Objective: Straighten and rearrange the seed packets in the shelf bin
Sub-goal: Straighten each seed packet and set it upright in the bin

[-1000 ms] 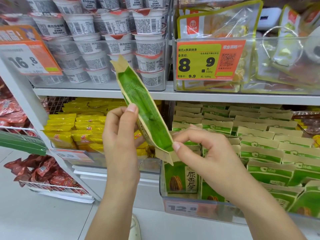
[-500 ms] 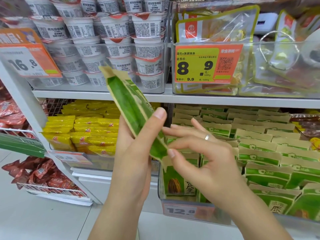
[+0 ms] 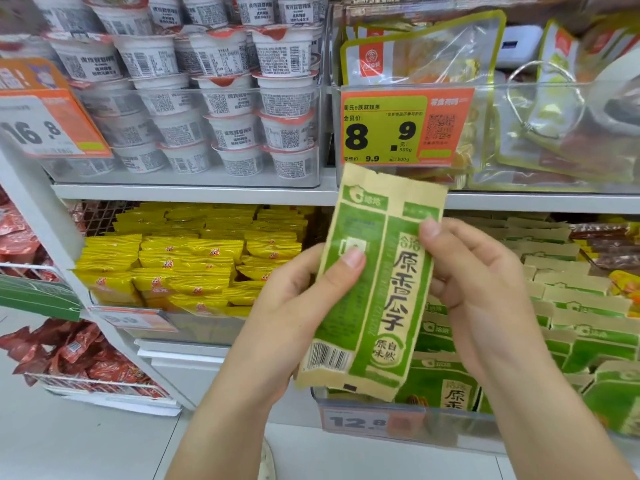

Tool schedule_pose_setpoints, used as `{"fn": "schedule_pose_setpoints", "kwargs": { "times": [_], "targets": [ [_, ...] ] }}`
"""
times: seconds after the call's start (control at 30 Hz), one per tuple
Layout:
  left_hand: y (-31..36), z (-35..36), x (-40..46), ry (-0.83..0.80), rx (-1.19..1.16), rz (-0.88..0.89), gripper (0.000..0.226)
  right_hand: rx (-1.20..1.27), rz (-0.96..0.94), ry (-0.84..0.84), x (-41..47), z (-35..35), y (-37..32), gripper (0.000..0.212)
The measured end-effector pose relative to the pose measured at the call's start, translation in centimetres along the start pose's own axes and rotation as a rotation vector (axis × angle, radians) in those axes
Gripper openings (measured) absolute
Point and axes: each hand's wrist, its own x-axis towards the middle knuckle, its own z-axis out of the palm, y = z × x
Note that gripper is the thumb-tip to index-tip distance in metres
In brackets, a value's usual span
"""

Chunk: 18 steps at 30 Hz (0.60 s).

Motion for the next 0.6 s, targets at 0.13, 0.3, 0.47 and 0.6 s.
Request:
{"fn": "schedule_pose_setpoints", "kwargs": {
  "times": [0.13,0.3,0.47,0.6],
  "targets": [
    [-0.4,-0.1,0.5,0.122,0.081,0.09,0.024,0.039,0.008,0.016,-0.1,0.1,0.2,0.014],
    [-1.0,-0.1,0.4,0.435,0.682,0.503,0.022,-0.066,-0.067,0.048,-0.3,1.1,1.1,0.016],
    [-1.2,0.2,0.2,0.54,0.895,0.527,0.038,-0.144,-0.138,0.027,-0.6,1.6,1.6,0.021],
    [-1.3,0.3,0.3,0.564,0.946,0.55,0.032,-0.152,-0.167,-0.007,-0.8,1.6,1.4,0.021]
  ]
}}
